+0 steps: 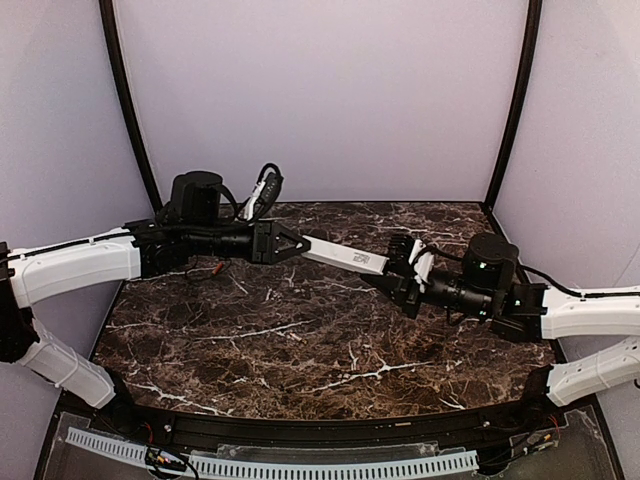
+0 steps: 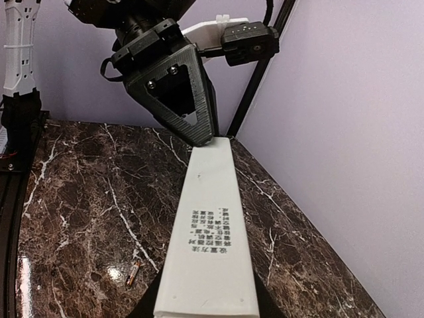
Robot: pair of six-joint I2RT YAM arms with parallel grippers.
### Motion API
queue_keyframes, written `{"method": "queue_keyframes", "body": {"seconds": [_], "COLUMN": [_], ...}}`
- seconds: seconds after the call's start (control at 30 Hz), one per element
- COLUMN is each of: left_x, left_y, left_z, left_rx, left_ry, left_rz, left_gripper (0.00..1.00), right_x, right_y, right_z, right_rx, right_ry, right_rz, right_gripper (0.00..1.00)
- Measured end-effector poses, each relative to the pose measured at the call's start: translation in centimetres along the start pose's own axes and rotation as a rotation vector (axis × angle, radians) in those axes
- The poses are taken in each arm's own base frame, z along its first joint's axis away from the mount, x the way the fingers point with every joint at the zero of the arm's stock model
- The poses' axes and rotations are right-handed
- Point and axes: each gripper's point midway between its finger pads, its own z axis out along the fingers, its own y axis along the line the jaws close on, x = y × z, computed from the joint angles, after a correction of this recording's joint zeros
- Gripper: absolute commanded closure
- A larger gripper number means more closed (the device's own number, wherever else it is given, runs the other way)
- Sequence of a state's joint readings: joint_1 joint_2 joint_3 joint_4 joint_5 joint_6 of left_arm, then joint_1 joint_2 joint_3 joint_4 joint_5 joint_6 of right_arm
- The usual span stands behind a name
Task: Load the batteries into the remote control
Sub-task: Remove the battery cover from the remote control.
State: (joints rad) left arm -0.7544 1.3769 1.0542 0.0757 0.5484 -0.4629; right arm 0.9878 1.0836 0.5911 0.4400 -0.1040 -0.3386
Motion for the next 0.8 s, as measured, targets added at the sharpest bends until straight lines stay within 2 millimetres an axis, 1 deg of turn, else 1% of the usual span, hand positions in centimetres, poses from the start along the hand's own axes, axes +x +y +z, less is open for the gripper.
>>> {"method": "queue_keyframes", "body": {"seconds": [0.2, 0.47, 0.5, 0.63, 0.8], "left_x": [-0.1, -0.1, -0.2, 0.1, -0.3], "left_y": [0.3, 0.9, 1.0, 0.1, -1.5], "left_z": [0.0, -0.3, -0.3, -0.2, -0.5], "left_rx": [-0.015, -0.045, -0.047, -0.01, 0.051], "left_ry": [-0.004, -0.008, -0.008, 0.004, -0.004], "left_rz": [0.005, 0.004, 0.004, 0.013, 0.031], "left_gripper": [0.78, 0.89, 0.92, 0.99, 1.0], "right_x": [0.2, 0.8, 0.8, 1.4, 1.7], "right_y": [0.1, 0.2, 0.2, 0.3, 0.4], "right_z": [0.2, 0.5, 0.5, 0.7, 0.8], "right_rx": [-0.003, -0.009, -0.009, -0.016, -0.017], "right_ry": [0.008, 0.035, 0.036, 0.056, 0.067], "right_rz": [0.002, 0.007, 0.008, 0.01, 0.015], "right_gripper": [1.0, 1.0, 1.0, 1.0, 1.0]}}
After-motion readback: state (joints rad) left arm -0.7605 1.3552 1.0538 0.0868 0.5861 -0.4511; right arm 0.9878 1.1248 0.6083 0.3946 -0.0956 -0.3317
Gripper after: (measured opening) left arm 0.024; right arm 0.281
